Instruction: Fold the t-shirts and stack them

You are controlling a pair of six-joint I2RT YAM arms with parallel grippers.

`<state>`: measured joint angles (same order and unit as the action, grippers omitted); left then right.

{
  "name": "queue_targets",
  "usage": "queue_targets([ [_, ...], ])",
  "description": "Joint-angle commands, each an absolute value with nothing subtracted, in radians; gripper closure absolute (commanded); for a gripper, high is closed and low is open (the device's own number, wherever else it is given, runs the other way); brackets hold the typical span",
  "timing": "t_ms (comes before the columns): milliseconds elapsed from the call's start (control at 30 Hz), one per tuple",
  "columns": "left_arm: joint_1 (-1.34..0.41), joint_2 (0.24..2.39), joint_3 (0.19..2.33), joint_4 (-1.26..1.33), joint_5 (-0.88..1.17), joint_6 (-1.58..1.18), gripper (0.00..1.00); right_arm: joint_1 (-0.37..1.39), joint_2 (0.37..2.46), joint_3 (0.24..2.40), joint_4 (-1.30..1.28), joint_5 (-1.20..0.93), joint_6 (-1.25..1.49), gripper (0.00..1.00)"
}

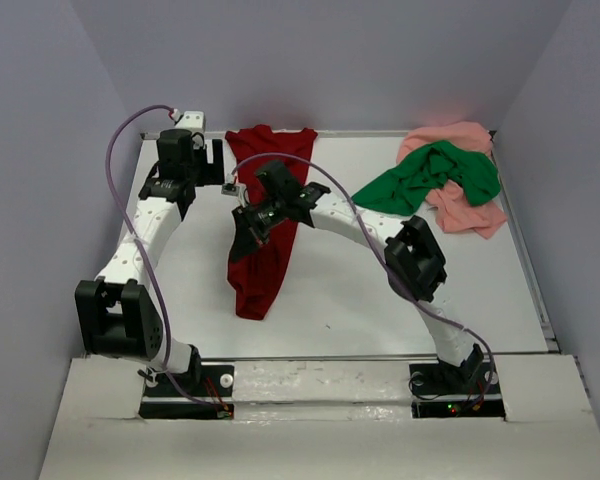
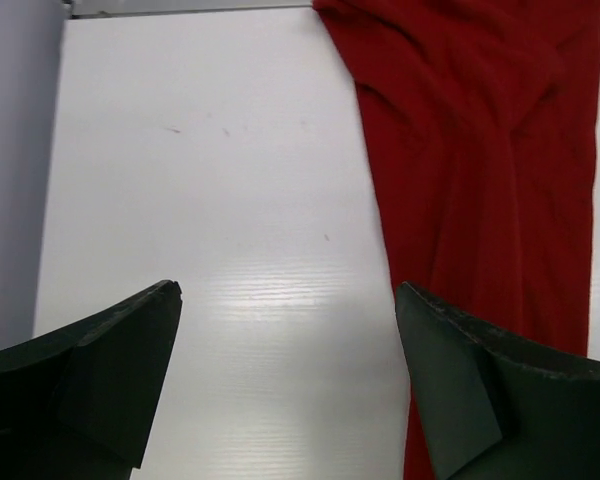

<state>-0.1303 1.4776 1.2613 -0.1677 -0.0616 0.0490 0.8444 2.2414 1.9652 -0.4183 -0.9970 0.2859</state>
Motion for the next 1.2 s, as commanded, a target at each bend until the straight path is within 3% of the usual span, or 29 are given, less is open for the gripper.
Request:
queue_targets([
  [0, -0.138, 1.427, 1.253, -0.110, -0.101, 0.029, 0.01, 0.923, 2.315, 2.066, -0.399, -1.112, 0.310, 1.00],
  [467, -0.118, 1.387, 1.246, -0.101, -0.147, 0.025, 0.01, 1.078, 2.511, 2.253, -0.396, -1.198, 0.330, 1.00],
  [500, -0.118, 1.384, 1.244, -0.100, -0.144, 0.026, 0.01, 1.078, 2.517, 2.253, -0.394, -1.201, 0.330, 0.71],
  [567, -0.117, 1.381, 1.243, -0.100, -0.140, 0.028, 0.01, 1.078, 2.522, 2.240, -0.393, -1.186, 0.322, 0.44],
  [600, -0.117, 1.382, 1.241, -0.100, -0.138, 0.028, 0.01, 1.078, 2.520, 2.229, -0.393, -1.158, 0.318, 0.03],
  [833, -0.117, 1.370, 1.238, -0.097, -0.147, 0.031, 0.01, 1.078, 2.435, 2.131, -0.451, -1.034, 0.226, 0.00],
  [1067, -0.117, 1.358, 1.232, -0.107, -0.134, 0.041, 0.01, 1.046, 2.349, 2.068, -0.577, -0.942, 0.181, 0.05],
  [1167, -0.117, 1.355, 1.229, -0.113, -0.144, 0.041, 0.01, 1.035, 2.280, 2.005, -0.578, -0.853, 0.140, 0.00],
])
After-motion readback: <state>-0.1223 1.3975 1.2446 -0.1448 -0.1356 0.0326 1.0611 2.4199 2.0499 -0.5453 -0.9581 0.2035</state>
